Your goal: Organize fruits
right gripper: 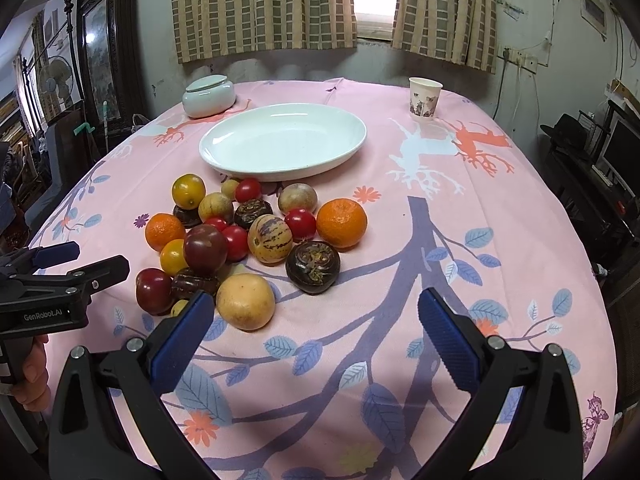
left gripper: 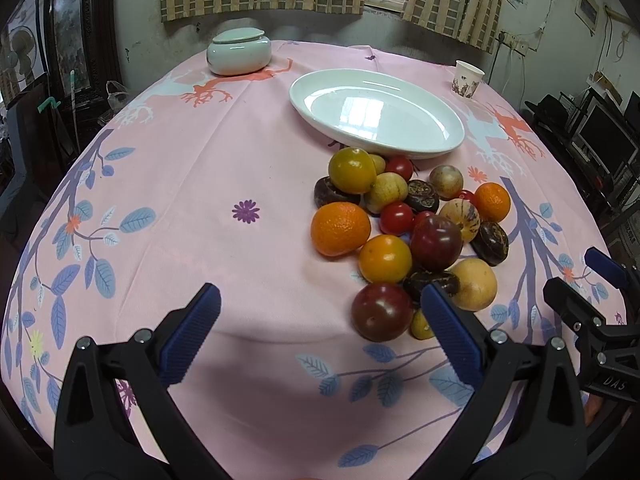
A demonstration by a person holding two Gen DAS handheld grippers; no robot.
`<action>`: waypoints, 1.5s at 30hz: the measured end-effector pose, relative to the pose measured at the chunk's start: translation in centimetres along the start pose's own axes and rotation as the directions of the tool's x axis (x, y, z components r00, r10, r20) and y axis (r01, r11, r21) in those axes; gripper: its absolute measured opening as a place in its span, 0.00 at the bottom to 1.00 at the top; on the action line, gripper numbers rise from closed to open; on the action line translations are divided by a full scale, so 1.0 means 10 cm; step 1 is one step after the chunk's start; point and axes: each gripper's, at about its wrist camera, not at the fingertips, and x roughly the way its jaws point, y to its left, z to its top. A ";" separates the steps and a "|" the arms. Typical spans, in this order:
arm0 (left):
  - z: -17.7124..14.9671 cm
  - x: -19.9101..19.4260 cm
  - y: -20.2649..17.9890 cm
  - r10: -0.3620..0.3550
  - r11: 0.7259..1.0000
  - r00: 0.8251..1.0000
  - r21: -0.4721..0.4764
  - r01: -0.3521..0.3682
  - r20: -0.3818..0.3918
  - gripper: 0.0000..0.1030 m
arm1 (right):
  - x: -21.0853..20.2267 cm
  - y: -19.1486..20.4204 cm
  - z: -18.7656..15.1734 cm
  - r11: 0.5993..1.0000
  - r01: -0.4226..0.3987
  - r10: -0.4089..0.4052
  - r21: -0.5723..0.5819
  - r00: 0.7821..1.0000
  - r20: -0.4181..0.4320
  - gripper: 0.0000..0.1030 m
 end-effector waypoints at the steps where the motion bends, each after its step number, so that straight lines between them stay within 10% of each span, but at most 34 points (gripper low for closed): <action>1: 0.00 0.00 0.00 0.000 1.000 1.000 0.000 0.000 0.000 0.98 | 0.00 0.00 0.00 1.000 0.000 0.000 0.001 1.000 0.001 0.99; 45: -0.20 0.32 -0.12 -0.073 0.986 0.995 0.143 0.083 -0.075 0.97 | 0.03 -0.20 -0.16 0.999 -0.020 0.022 0.038 0.999 -0.028 0.99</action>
